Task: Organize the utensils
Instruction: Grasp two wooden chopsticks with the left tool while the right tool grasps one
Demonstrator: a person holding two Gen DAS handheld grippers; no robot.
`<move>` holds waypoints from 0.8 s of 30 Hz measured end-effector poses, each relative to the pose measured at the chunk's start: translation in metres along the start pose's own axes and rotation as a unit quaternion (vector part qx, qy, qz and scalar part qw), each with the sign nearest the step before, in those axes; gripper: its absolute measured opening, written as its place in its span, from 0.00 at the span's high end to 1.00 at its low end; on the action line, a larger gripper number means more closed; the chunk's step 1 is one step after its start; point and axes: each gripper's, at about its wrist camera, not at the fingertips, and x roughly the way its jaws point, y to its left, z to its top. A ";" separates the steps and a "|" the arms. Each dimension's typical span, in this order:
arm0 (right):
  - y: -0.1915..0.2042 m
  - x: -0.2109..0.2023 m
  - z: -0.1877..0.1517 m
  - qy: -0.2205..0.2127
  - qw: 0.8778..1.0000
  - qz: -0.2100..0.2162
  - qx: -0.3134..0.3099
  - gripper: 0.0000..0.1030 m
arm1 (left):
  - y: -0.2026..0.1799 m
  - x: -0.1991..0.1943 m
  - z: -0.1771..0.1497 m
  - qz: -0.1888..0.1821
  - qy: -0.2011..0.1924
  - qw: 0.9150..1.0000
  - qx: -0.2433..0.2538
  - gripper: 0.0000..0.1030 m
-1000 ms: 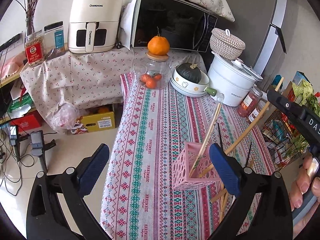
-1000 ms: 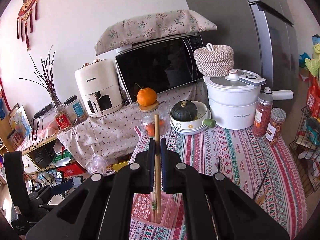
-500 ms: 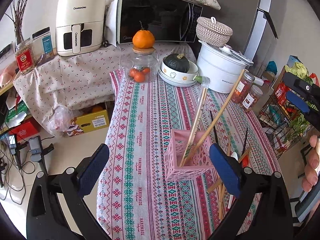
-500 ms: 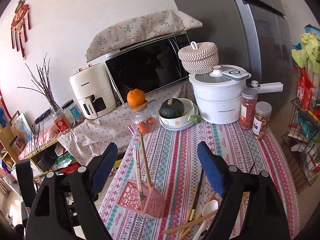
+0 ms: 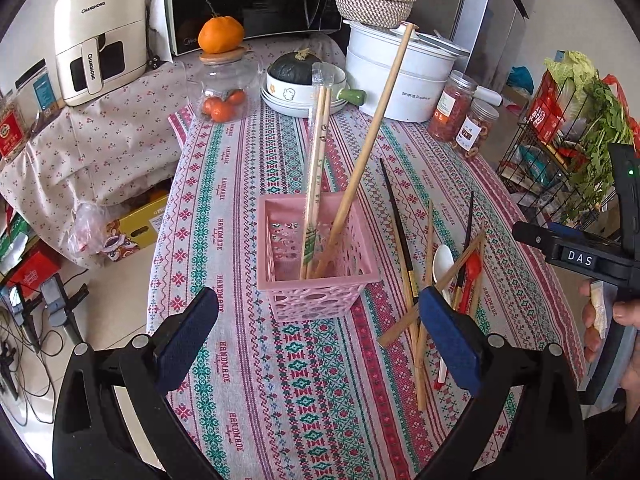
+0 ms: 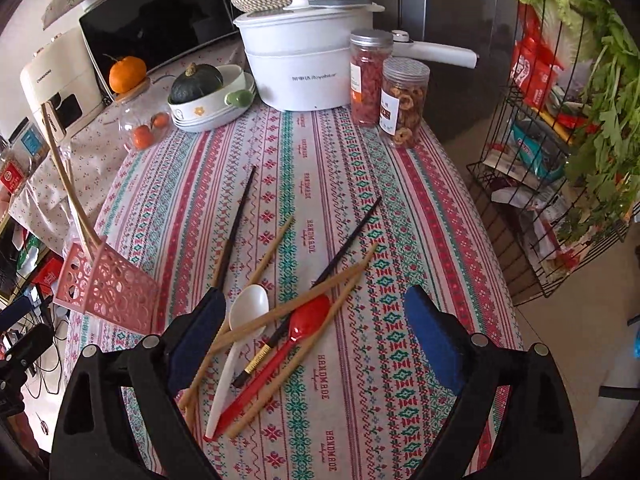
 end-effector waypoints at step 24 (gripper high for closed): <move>-0.026 0.101 0.008 0.100 0.993 -0.014 0.063 0.80 | -0.044 0.013 -0.012 -0.055 0.039 0.995 0.077 0.08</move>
